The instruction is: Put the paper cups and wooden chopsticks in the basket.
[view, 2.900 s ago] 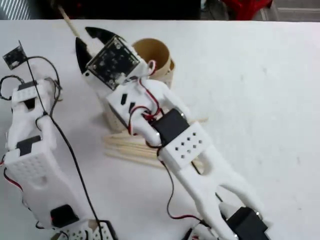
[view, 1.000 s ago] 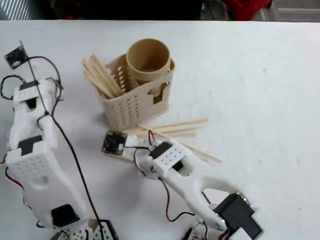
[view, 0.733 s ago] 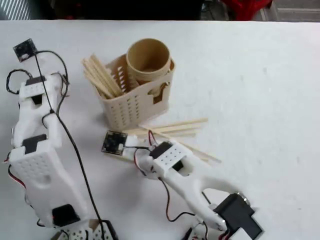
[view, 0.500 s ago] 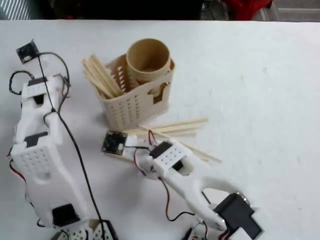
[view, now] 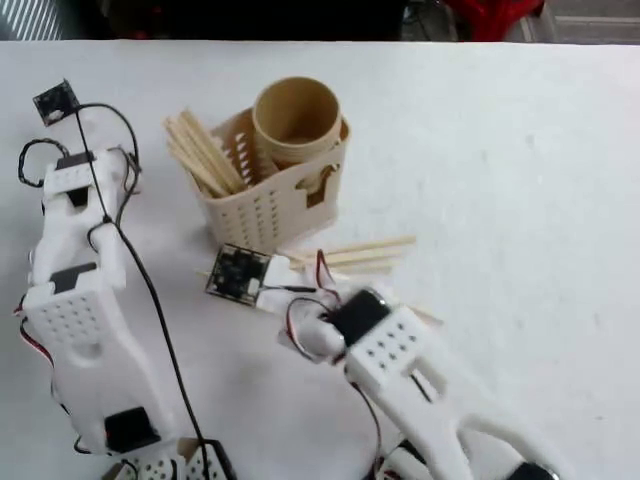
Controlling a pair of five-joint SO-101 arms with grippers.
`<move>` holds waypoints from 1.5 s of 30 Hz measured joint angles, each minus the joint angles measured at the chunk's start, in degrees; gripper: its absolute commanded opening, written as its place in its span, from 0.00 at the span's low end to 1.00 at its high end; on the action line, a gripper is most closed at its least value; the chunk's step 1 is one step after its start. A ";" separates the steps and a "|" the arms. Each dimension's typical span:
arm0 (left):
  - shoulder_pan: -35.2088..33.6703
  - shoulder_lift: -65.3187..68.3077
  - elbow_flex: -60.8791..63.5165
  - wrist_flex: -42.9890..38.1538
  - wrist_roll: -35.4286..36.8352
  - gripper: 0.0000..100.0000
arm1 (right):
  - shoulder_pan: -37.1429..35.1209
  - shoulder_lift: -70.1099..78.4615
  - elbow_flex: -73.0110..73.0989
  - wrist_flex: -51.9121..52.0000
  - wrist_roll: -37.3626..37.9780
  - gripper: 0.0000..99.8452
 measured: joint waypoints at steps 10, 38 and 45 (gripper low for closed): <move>0.00 0.00 0.00 0.00 0.00 0.16 | -0.70 -1.49 -35.78 12.48 -5.89 0.03; 0.00 0.26 0.00 0.00 0.00 0.16 | 8.26 38.95 -67.96 -18.64 -33.85 0.02; 0.00 0.26 0.00 0.00 0.09 0.16 | 8.18 38.95 -67.96 -18.37 -33.93 0.14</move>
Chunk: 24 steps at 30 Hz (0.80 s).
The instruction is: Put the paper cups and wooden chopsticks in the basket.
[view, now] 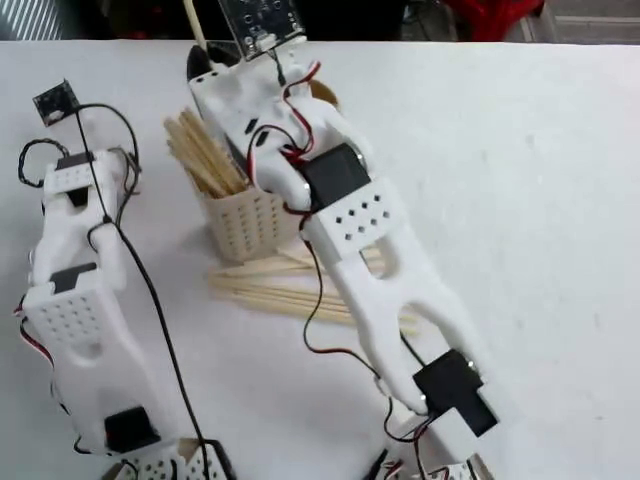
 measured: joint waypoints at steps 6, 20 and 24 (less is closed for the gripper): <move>0.00 0.00 0.00 0.00 -0.09 0.16 | -0.18 0.00 0.00 4.22 0.00 0.19; 0.00 0.00 0.00 0.00 -0.09 0.16 | -2.29 -14.68 -0.97 33.76 15.03 0.19; 0.00 0.00 0.00 0.00 -0.09 0.16 | -3.69 -18.46 -1.05 50.73 19.87 0.19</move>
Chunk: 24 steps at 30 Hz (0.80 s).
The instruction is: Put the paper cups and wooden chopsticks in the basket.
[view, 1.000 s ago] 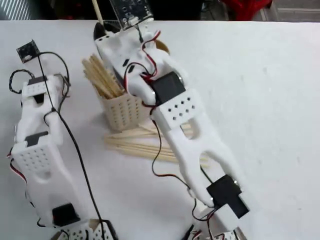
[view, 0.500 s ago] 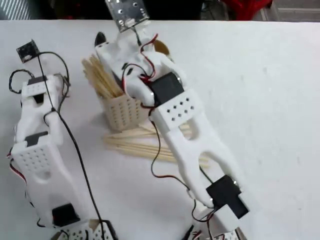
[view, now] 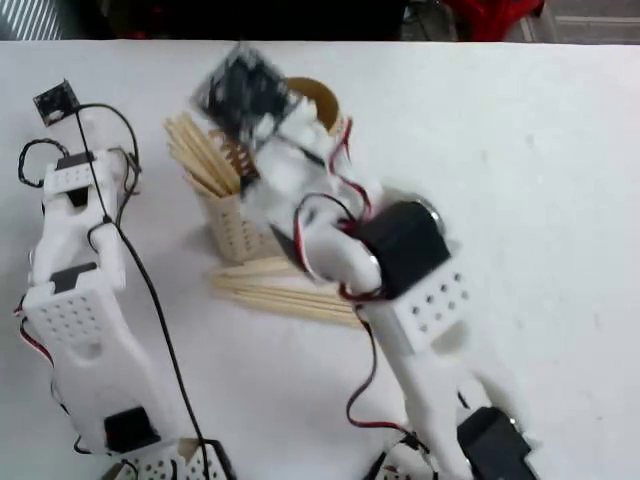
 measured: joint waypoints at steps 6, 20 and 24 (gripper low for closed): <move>0.00 0.00 0.00 0.00 0.00 0.16 | 0.00 -3.34 17.23 4.13 10.55 0.11; 0.00 0.00 0.00 0.00 0.00 0.16 | 9.49 4.04 58.90 -33.67 17.41 0.18; 0.00 0.00 0.00 0.00 0.00 0.16 | 11.69 9.93 59.08 -39.38 17.85 0.18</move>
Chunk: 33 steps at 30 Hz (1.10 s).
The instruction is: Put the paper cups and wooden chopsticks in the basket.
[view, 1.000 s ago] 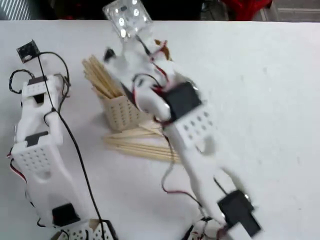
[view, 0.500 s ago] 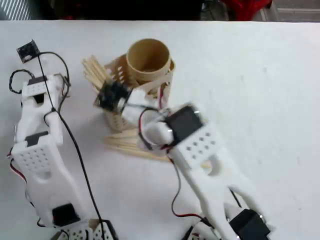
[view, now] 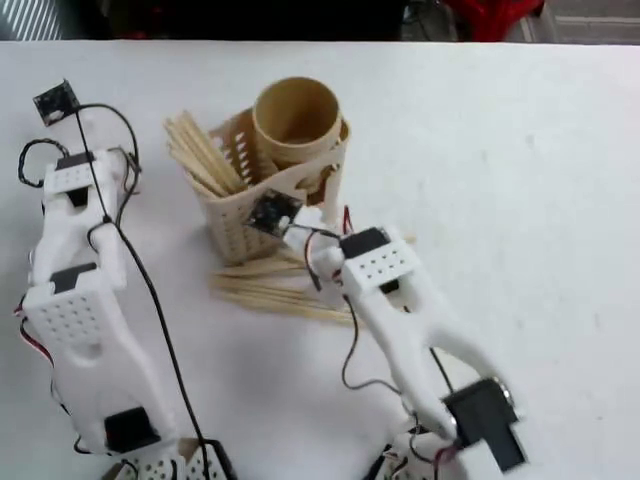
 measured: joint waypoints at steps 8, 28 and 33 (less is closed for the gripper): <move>0.00 0.00 0.00 0.00 0.00 0.16 | 0.70 7.03 -0.35 -4.04 0.18 0.18; 0.00 0.00 0.00 0.00 0.00 0.16 | 2.90 6.33 -0.26 -3.96 0.53 0.02; 0.00 0.00 0.00 0.00 0.00 0.16 | 3.87 -1.76 4.04 -2.29 -2.55 0.02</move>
